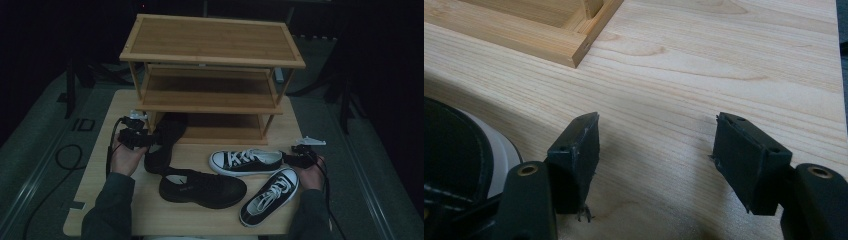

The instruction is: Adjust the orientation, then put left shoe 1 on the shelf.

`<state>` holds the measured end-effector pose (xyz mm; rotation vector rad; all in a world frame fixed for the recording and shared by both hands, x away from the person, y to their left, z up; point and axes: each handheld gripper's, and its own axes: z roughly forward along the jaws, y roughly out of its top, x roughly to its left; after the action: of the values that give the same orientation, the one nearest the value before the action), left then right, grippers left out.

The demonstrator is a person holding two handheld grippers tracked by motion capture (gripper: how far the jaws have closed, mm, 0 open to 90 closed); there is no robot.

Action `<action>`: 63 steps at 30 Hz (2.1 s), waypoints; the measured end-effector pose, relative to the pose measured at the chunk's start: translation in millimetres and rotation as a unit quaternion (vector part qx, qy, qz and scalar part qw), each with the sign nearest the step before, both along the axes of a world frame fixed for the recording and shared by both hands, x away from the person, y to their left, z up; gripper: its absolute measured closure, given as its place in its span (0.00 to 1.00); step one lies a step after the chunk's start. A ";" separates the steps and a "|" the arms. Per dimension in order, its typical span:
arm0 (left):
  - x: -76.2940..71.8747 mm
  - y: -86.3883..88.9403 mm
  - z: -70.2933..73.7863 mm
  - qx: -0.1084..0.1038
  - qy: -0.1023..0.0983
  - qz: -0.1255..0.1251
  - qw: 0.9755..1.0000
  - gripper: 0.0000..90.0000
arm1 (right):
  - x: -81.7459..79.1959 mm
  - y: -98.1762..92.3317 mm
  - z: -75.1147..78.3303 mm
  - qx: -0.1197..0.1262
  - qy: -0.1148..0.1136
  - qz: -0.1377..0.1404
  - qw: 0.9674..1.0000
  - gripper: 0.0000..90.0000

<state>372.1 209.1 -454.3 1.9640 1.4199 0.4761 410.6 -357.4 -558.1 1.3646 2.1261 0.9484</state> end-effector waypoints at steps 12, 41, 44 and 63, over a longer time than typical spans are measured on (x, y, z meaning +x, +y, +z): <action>-33.6 25.2 6.9 -0.007 -0.024 -0.005 1.000 0.55 | -0.1 0.2 0.0 0.000 0.000 0.000 1.000 0.39; -85.1 36.8 -39.5 -0.011 0.015 -0.039 0.999 0.57 | -0.1 0.3 0.0 -0.001 0.000 0.000 1.000 0.39; -84.5 34.8 -44.7 -0.009 0.022 -0.042 0.999 0.59 | -0.1 0.3 0.0 -0.001 0.000 0.000 1.000 0.39; -77.4 11.0 -81.4 0.031 0.086 -0.060 0.994 1.00 | -0.1 0.3 0.0 -0.001 0.000 0.000 1.000 0.39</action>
<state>294.6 220.1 -535.7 2.1706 1.3958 0.3056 410.4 -357.0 -558.1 1.3638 2.1266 0.9449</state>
